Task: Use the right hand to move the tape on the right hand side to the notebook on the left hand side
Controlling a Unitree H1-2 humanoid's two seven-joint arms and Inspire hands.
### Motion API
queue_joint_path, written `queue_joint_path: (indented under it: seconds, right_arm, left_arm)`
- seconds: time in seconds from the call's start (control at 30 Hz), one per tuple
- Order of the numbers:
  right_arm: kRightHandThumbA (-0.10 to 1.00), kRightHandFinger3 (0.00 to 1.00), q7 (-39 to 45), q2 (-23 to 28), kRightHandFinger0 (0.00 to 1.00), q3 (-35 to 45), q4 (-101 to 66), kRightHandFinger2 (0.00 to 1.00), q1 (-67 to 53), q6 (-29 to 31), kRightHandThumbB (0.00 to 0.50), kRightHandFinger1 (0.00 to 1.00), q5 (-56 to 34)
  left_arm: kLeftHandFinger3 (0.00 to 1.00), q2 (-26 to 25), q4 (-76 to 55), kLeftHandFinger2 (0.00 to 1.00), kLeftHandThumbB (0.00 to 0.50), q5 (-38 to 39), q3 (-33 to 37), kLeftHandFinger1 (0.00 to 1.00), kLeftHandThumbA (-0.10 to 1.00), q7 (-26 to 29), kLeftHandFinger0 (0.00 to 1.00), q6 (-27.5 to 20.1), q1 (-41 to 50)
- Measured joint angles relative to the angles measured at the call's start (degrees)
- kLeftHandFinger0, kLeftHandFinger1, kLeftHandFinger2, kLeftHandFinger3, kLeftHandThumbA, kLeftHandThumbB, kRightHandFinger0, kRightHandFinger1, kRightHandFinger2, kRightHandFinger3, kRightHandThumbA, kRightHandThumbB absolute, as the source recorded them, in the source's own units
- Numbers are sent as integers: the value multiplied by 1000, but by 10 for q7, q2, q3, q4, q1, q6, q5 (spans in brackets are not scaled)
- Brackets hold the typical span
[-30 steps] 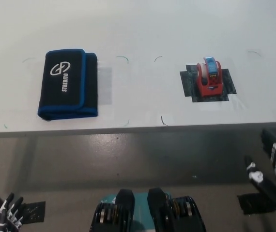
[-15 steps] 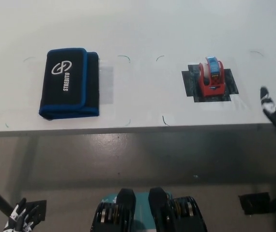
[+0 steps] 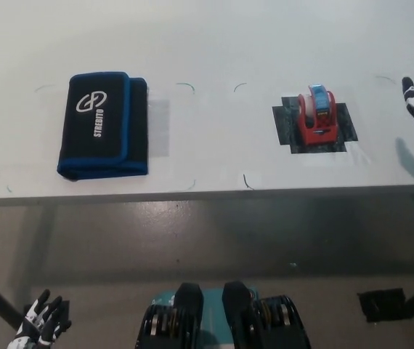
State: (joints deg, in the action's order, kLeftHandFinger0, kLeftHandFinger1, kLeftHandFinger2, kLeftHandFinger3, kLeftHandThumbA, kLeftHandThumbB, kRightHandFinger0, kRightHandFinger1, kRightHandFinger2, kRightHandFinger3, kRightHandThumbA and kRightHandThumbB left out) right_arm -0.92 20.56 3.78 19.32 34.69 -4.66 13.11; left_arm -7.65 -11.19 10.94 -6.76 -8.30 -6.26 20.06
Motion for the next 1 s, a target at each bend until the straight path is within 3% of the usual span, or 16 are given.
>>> queue_joint_path:
  seconds: [0.07, 0.1, 0.2, 0.27, 0.3, 0.4, 0.5, 0.57, 0.6, 0.63, 0.77, 0.93, 1.0]
  right_arm:
    - [666, 1000, 3, 3, 1000, -4, 29, 1000, 12, 3, 459, 1000, -1]
    - [664, 1000, 4, 5, 1000, -9, 55, 1000, 22, 5, 417, 1000, -1]
    - [717, 1000, 11, 9, 1000, -16, 118, 1000, 40, 12, 314, 1000, -4]
    - [810, 1000, 16, 11, 1000, -19, 153, 1000, 48, 17, 221, 1000, -6]
    - [836, 1000, 17, 12, 1000, -22, 170, 1000, 52, 20, 225, 1000, -6]
    - [885, 1000, 18, 11, 1000, -28, 195, 1000, 56, 22, 173, 1000, -6]
    - [910, 1000, 18, 7, 1000, -29, 219, 1000, 63, 30, 162, 1000, -8]
    - [943, 1000, 18, 2, 1000, -32, 231, 1000, 67, 39, 125, 1000, -7]
    - [935, 1000, 18, -1, 1000, -36, 235, 1000, 67, 44, 53, 1000, -7]
    - [917, 1000, 18, -3, 1000, -40, 239, 1000, 67, 47, 27, 1000, -7]
    - [938, 1000, 18, -17, 1000, -57, 263, 1000, 67, 68, 0, 1000, -6]
    - [999, 1000, 13, -37, 1000, -72, 284, 1000, 71, 86, 47, 1000, -5]
    - [1000, 1000, 10, -45, 1000, -75, 291, 1000, 75, 94, 56, 1000, -5]
  left_arm:
    - [1000, 0, -2, 1000, 133, -3, 0, 1000, 652, 0, 960, 0, 0]
    - [1000, 0, -3, 1000, 103, -4, 1, 1000, 626, 0, 964, 0, 0]
    - [1000, -2, -3, 1000, 85, -9, 2, 1000, 526, 0, 961, -1, -1]
    - [1000, -4, -3, 1000, 110, -12, 4, 1000, 486, 0, 969, -1, -1]
    - [1000, -4, -3, 1000, 122, -13, 4, 1000, 480, 0, 968, -1, -2]
    - [1000, -4, -3, 1000, 145, -15, 5, 1000, 464, 0, 957, -2, -4]
    - [1000, -4, -3, 1000, 137, -18, 5, 1000, 440, 0, 964, -2, -9]
    - [1000, -4, -3, 1000, 135, -19, 4, 1000, 454, 0, 957, -2, -11]
    - [1000, -4, -3, 1000, 150, -20, 4, 1000, 478, 0, 949, -3, -11]
    - [1000, -4, -3, 1000, 155, -21, 4, 1000, 486, 0, 946, -3, -10]
    - [1000, -4, -3, 1000, 157, -23, 4, 1000, 508, 0, 932, -3, -10]
    - [1000, -5, -3, 1000, 173, -25, 5, 1000, 523, 0, 943, -3, -9]
    - [1000, -5, -3, 1000, 175, -26, 5, 1000, 459, 0, 950, -3, -10]
